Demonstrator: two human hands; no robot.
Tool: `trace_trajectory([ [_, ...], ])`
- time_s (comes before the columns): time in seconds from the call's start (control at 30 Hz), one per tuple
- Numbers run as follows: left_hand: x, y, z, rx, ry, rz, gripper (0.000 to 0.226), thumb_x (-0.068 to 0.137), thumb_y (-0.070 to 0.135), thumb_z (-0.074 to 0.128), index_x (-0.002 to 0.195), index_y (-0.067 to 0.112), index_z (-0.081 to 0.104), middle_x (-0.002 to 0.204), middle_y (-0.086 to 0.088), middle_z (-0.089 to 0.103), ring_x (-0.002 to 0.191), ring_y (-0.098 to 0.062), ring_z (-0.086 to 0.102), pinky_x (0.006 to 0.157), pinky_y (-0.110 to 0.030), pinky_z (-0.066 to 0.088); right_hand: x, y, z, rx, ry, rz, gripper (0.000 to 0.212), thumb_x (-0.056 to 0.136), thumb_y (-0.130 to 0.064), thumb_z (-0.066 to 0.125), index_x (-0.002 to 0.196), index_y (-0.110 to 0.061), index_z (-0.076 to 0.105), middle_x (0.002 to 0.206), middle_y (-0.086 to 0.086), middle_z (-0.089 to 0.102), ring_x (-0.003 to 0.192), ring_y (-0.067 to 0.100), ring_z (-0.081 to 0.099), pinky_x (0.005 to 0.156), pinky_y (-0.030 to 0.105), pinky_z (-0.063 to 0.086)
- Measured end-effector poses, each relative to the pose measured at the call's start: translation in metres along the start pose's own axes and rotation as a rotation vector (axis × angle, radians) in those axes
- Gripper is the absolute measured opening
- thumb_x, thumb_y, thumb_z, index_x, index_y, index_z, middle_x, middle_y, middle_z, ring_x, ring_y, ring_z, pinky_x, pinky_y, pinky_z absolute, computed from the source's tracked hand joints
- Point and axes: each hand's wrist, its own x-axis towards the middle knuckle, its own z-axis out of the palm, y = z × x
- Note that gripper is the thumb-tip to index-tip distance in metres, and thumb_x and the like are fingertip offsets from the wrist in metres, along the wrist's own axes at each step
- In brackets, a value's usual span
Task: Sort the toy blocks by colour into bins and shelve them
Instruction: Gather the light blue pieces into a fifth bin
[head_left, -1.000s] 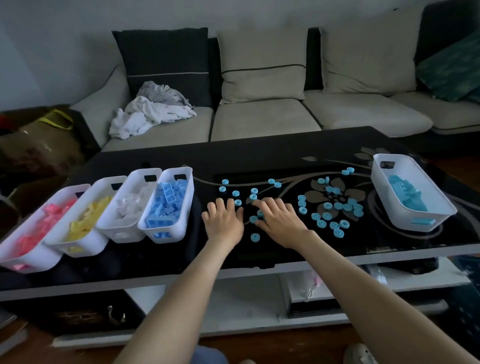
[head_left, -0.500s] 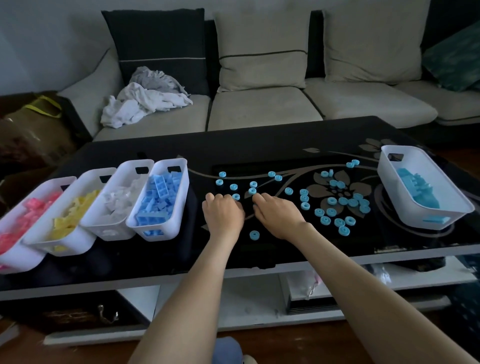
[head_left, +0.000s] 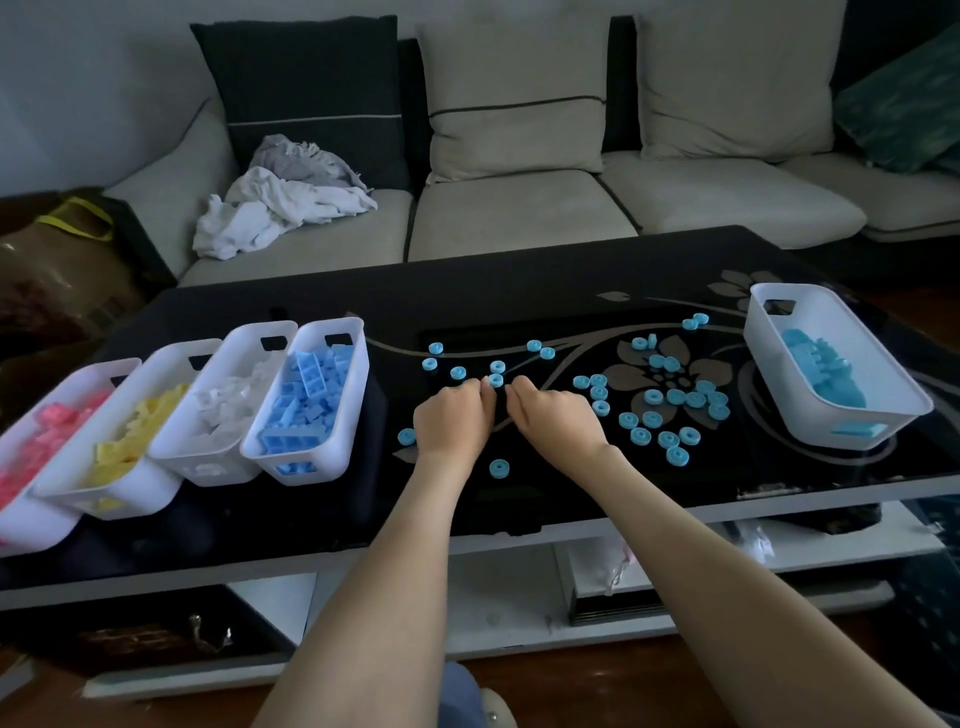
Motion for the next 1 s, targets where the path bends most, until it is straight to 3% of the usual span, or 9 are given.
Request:
trace_trajectory([
  [0.03, 0.004, 0.004, -0.001, -0.016, 0.02, -0.025, 0.047, 0.103, 0.035, 0.027, 0.091, 0.01, 0.065, 0.079, -0.006, 0.069, 0.072, -0.024, 0.065, 0.056, -0.027, 0.035, -0.001, 0.003, -0.006, 0.089, -0.019, 0.093, 0.034, 0.097, -0.036, 0.027, 0.1, -0.011, 0.051, 0.059, -0.004, 0.032, 0.065, 0.03, 0.06, 0.056, 0.032, 0.038],
  [0.1, 0.01, 0.009, -0.004, -0.069, 0.074, -0.084, 0.048, 0.103, 0.035, 0.027, 0.087, 0.009, 0.064, 0.076, -0.006, 0.068, 0.069, -0.023, 0.064, 0.055, -0.028, 0.036, -0.001, 0.01, -0.01, 0.198, 0.035, 0.183, 0.043, 0.099, -0.037, 0.014, 0.108, -0.012, 0.048, 0.069, 0.004, 0.049, 0.077, 0.033, 0.06, 0.064, 0.035, 0.04],
  [0.17, 0.018, 0.023, -0.01, -0.159, 0.123, -0.105, 0.047, 0.103, 0.033, 0.029, 0.078, 0.01, 0.062, 0.068, -0.004, 0.063, 0.063, -0.021, 0.061, 0.053, -0.027, 0.035, 0.0, 0.021, -0.018, 0.274, 0.157, 0.259, 0.036, 0.102, -0.034, 0.023, 0.105, -0.008, 0.049, 0.073, 0.011, 0.059, 0.068, 0.031, 0.06, 0.06, 0.036, 0.043],
  [0.27, 0.03, 0.053, -0.023, -0.358, 0.131, -0.075, 0.047, 0.103, 0.032, 0.032, 0.068, 0.012, 0.056, 0.058, 0.0, 0.054, 0.056, -0.017, 0.055, 0.048, -0.026, 0.032, 0.01, 0.035, -0.033, 0.495, 0.312, 0.356, 0.03, 0.101, -0.03, 0.032, 0.084, -0.011, 0.047, 0.054, 0.002, 0.046, 0.044, 0.016, 0.043, 0.044, 0.029, 0.033],
  [0.43, 0.046, 0.128, -0.024, -0.658, -0.097, 0.017, 0.048, 0.101, 0.033, 0.033, 0.059, 0.014, 0.047, 0.06, 0.0, 0.054, 0.064, -0.02, 0.054, 0.06, -0.03, 0.034, 0.007, 0.068, -0.084, 0.814, 0.578, 0.438, 0.036, 0.101, -0.025, 0.033, 0.067, -0.018, 0.041, 0.058, -0.006, 0.041, 0.049, 0.003, 0.035, 0.049, 0.014, 0.032],
  [0.53, 0.043, 0.178, -0.03, -0.799, -0.221, 0.118, 0.049, 0.1, 0.033, 0.032, 0.067, 0.01, 0.059, 0.069, -0.004, 0.064, 0.067, -0.015, 0.057, 0.065, -0.027, 0.033, -0.004, 0.101, -0.119, 0.851, 0.801, 0.524, 0.037, 0.101, -0.023, 0.032, 0.065, -0.023, 0.039, 0.058, -0.006, 0.04, 0.051, 0.006, 0.036, 0.052, 0.022, 0.034],
  [0.7, 0.014, 0.265, -0.032, -0.591, -0.509, 0.468, 0.032, 0.102, 0.031, 0.029, 0.091, 0.014, 0.054, 0.104, -0.013, 0.061, 0.096, -0.03, 0.057, 0.077, -0.034, 0.042, -0.042, 0.176, -0.144, 0.793, 0.883, 0.739, 0.039, 0.098, -0.027, 0.034, 0.064, -0.011, 0.044, 0.055, 0.001, 0.038, 0.052, 0.014, 0.035, 0.051, 0.029, 0.031],
  [0.8, 0.01, 0.285, -0.018, -0.362, -0.605, 0.49, 0.04, 0.102, 0.038, 0.031, 0.119, 0.013, 0.056, 0.112, -0.011, 0.06, 0.093, -0.026, 0.057, 0.077, -0.035, 0.044, -0.058, 0.199, -0.141, 0.691, 0.787, 0.858, 0.039, 0.098, -0.027, 0.033, 0.064, -0.015, 0.048, 0.059, -0.003, 0.046, 0.055, 0.01, 0.04, 0.054, 0.027, 0.032],
  [1.0, 0.034, 0.274, -0.013, -0.144, -0.552, 0.425, 0.041, 0.1, 0.042, 0.036, 0.094, 0.009, 0.06, 0.072, -0.003, 0.048, 0.06, -0.016, 0.046, 0.05, -0.028, 0.031, -0.066, 0.206, -0.121, 0.56, 0.311, 0.884, 0.021, 0.097, -0.026, 0.041, 0.097, -0.006, 0.046, 0.085, 0.002, 0.053, 0.065, 0.01, 0.047, 0.055, 0.026, 0.037],
])
